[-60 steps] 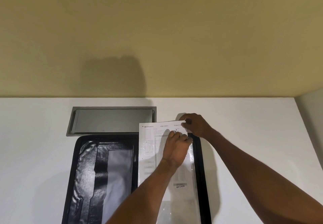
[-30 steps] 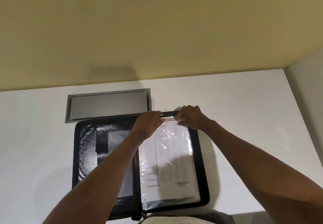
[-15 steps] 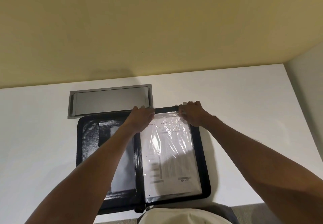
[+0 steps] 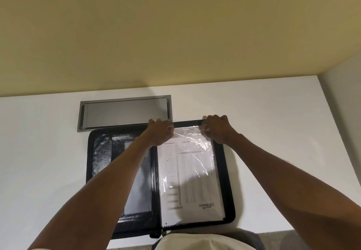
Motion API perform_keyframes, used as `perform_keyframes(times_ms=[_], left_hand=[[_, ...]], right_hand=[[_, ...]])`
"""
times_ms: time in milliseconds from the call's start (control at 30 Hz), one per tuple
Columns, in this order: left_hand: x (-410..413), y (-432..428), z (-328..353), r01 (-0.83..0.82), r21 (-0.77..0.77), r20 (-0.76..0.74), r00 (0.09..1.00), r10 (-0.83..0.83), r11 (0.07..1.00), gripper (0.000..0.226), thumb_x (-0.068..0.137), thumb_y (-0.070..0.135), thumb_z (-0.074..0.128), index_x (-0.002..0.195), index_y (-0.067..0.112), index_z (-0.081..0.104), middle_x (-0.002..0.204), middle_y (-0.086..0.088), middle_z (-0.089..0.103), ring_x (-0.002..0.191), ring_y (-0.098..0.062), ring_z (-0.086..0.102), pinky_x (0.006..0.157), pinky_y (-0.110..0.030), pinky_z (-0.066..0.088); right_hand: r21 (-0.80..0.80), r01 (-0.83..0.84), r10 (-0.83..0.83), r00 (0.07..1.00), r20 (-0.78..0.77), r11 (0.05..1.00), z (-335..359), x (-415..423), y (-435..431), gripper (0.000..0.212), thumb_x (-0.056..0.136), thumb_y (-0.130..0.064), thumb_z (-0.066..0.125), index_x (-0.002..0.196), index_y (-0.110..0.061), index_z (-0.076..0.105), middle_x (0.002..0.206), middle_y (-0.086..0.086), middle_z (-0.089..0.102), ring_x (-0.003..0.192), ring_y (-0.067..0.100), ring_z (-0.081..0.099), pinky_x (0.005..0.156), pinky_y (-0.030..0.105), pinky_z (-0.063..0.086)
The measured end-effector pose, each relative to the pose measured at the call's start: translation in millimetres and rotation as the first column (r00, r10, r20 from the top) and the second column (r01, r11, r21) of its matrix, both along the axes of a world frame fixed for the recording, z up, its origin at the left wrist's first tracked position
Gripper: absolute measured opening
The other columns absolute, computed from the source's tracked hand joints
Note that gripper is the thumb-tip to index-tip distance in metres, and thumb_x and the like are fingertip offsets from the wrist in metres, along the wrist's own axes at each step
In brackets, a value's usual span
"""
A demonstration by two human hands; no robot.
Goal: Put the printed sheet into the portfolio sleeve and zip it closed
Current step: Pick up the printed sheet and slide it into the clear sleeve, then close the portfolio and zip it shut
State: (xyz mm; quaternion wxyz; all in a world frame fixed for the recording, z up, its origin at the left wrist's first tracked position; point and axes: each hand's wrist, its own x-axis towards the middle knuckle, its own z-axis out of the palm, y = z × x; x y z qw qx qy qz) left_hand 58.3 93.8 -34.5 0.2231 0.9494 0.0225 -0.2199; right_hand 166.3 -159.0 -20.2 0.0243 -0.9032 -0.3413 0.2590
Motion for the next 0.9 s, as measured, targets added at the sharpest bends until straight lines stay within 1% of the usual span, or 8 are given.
perform_keyframes(times_ms=[100, 200, 267, 333, 433, 600, 733, 900], left_hand=[[-4.2, -4.9, -1.3, -0.143, -0.006, 0.091, 0.986, 0.143, 0.990, 0.018, 0.100, 0.018, 0.055, 0.088, 0.020, 0.069, 0.085, 0.008, 0.073, 0.088, -0.019, 0.067, 0.101, -0.044, 0.040], [-13.0, -13.1, -4.4, -0.242, -0.008, 0.155, 0.958, 0.240, 0.970, 0.005, 0.096, 0.023, 0.065, 0.096, 0.019, 0.069, 0.092, 0.003, 0.073, 0.092, -0.021, 0.067, 0.100, -0.046, 0.041], [-20.0, -18.3, -4.9, -0.280, -0.001, 0.182, 0.944, 0.275, 0.960, 0.019, 0.094, 0.026, 0.070, 0.111, 0.020, 0.067, 0.109, 0.001, 0.071, 0.106, -0.022, 0.063, 0.102, -0.046, 0.040], [-27.7, -20.5, -4.9, -0.279, 0.005, 0.224, 0.936, 0.271, 0.960, 0.032, 0.094, 0.027, 0.070, 0.125, 0.020, 0.064, 0.126, 0.000, 0.066, 0.122, -0.024, 0.057, 0.107, -0.046, 0.037], [-42.4, -21.0, -2.0, -0.264, 0.000, 0.302, 0.919, 0.252, 0.964, 0.034, 0.095, 0.024, 0.067, 0.129, 0.020, 0.064, 0.133, 0.000, 0.063, 0.128, -0.025, 0.053, 0.108, -0.045, 0.034], [-72.5, 0.0, -0.9, -0.338, 0.137, 0.412, 0.874, 0.257, 0.931, 0.032, 0.098, 0.019, 0.061, 0.130, 0.017, 0.065, 0.136, -0.007, 0.062, 0.130, -0.030, 0.054, 0.111, -0.049, 0.035], [-109.3, 43.9, -4.0, -0.478, 0.238, 0.430, 0.833, 0.349, 0.846, 0.034, 0.099, 0.019, 0.059, 0.132, 0.015, 0.061, 0.141, -0.012, 0.057, 0.135, -0.034, 0.049, 0.115, -0.054, 0.033], [-154.5, 82.4, -5.1, -0.681, 0.294, 0.301, 0.732, 0.612, 0.670, 0.054, 0.095, 0.024, 0.064, 0.144, 0.007, 0.048, 0.155, -0.025, 0.039, 0.143, -0.046, 0.035, 0.113, -0.062, 0.031]], right_hand=[[0.042, 0.161, -0.164, 0.983, 0.088, 0.986, 3.2, -6.2, -2.2, 0.013, 0.096, -0.025, 0.060, 0.102, -0.023, 0.072, 0.108, 0.003, 0.060, 0.106, 0.025, 0.059, 0.094, 0.041, 0.039], [0.118, 0.349, -0.365, 0.918, 0.155, 0.930, 1.0, -23.0, -6.2, 0.019, 0.094, -0.018, 0.059, 0.110, -0.017, 0.067, 0.111, 0.006, 0.061, 0.108, 0.028, 0.058, 0.092, 0.041, 0.039], [0.155, 0.417, -0.441, 0.876, 0.197, 0.896, 2.1, -47.0, -7.1, 0.025, 0.092, -0.016, 0.057, 0.116, -0.014, 0.064, 0.114, 0.008, 0.062, 0.109, 0.030, 0.057, 0.090, 0.041, 0.040], [0.177, 0.363, -0.394, 0.899, 0.193, 0.915, 4.1, -83.7, -6.2, 0.033, 0.090, -0.016, 0.056, 0.122, -0.015, 0.063, 0.121, 0.007, 0.063, 0.112, 0.029, 0.058, 0.092, 0.041, 0.043], [0.210, 0.199, -0.235, 0.958, 0.163, 0.957, 2.9, -155.1, -4.1, 0.049, 0.093, -0.022, 0.047, 0.140, -0.012, 0.055, 0.144, 0.007, 0.058, 0.133, 0.027, 0.055, 0.113, 0.043, 0.043], [0.091, -0.002, -0.005, 0.997, 0.076, 0.996, -17.8, -246.1, -7.2, 0.060, 0.109, -0.032, 0.024, 0.164, -0.017, 0.007, 0.173, 0.007, -0.001, 0.160, 0.025, -0.001, 0.130, 0.050, 0.006], [-0.039, 0.057, -0.055, 0.998, 0.037, 0.998, -27.5, -262.8, -41.4, 0.064, 0.108, -0.034, 0.016, 0.162, -0.018, -0.015, 0.168, 0.007, -0.027, 0.157, 0.027, -0.022, 0.129, 0.050, -0.005], [-0.066, 0.213, -0.208, 0.975, 0.078, 0.975, -36.5, -260.9, -94.6, 0.067, 0.107, -0.047, 0.019, 0.165, -0.019, 0.000, 0.172, 0.007, -0.013, 0.160, 0.025, -0.010, 0.129, 0.047, 0.003]])
